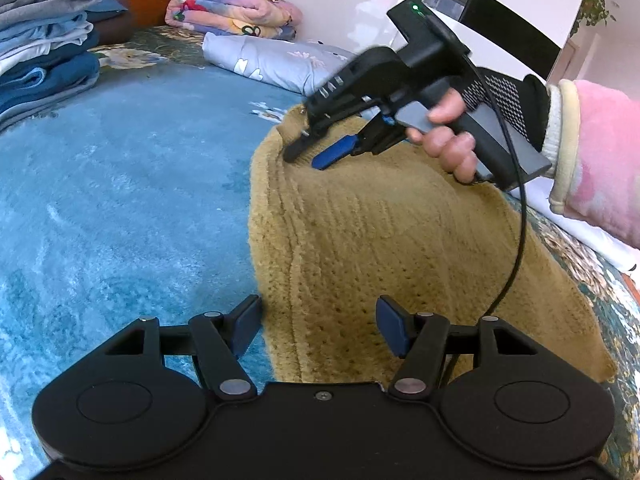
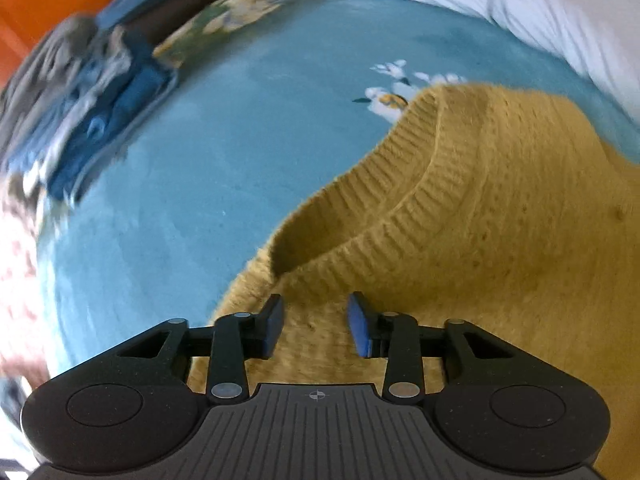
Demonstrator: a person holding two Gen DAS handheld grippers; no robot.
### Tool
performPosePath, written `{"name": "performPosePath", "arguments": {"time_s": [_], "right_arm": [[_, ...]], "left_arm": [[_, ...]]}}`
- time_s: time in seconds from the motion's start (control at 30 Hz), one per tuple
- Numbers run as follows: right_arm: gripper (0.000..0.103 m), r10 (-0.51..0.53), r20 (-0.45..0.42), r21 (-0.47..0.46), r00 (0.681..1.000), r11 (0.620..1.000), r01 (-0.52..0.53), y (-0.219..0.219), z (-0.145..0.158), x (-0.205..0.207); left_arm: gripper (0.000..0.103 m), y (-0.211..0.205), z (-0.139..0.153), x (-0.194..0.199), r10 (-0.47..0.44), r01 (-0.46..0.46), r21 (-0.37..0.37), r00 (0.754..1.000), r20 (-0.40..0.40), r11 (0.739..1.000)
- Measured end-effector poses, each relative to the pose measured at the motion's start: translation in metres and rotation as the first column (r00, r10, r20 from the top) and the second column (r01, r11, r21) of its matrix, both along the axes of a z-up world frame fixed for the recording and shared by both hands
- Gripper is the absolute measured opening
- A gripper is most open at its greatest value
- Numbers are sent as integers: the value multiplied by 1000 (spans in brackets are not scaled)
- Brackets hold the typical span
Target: Fold clothes
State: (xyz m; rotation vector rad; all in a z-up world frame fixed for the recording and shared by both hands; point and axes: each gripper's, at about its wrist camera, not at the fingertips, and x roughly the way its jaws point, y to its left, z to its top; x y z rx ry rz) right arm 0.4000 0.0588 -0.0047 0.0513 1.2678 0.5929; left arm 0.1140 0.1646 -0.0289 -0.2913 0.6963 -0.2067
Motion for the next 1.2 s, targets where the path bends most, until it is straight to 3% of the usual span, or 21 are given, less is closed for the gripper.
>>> {"name": "performPosePath", "arguments": {"time_s": [0.13, 0.33, 0.4, 0.43, 0.5, 0.6, 0.73, 0.9, 0.97, 1.0, 1.2], "right_arm": [[50, -64, -3, -63, 998, 996, 64, 15, -1, -4], [52, 5, 103, -284, 995, 959, 25, 59, -5, -26], [43, 19, 106, -299, 994, 954, 13, 62, -4, -28], [39, 20, 102, -296, 995, 955, 11, 61, -3, -28], [21, -1, 90, -279, 996, 960, 26, 57, -1, -27], [9, -53, 63, -208, 997, 976, 65, 47, 1, -23], [7, -167, 2, -48, 986, 985, 167, 24, 8, -15], [7, -220, -45, 59, 974, 973, 222, 20, 14, -10], [7, -210, -37, 60, 977, 975, 212, 32, 15, -6], [7, -205, -40, 53, 978, 977, 207, 38, 14, -4], [7, -173, -29, 2, 984, 985, 173, 69, 3, 2]], "left_arm": [[60, 0, 1, 0, 9, -9, 2, 1000, -5, 1000], [60, 1, 2, -4, 21, -21, -7, 1000, 0, 1000], [60, 3, 4, -7, 24, -24, -12, 1000, 6, 1000], [60, 4, 5, -9, 26, -26, -16, 1000, 11, 1000], [60, 7, 7, -12, 35, -34, -23, 999, 18, 999], [60, 11, 10, -16, 44, -43, -34, 999, 32, 998], [60, 14, 13, -23, 43, -41, -43, 998, 49, 998], [59, 15, 12, -25, 44, -41, -64, 998, 50, 997], [43, 17, 11, -26, 50, -47, -72, 998, 41, 996], [40, 18, 10, -26, 53, -50, -75, 998, 36, 996], [39, 30, 2, -24, 93, -94, -101, 996, -19, 990]]}}
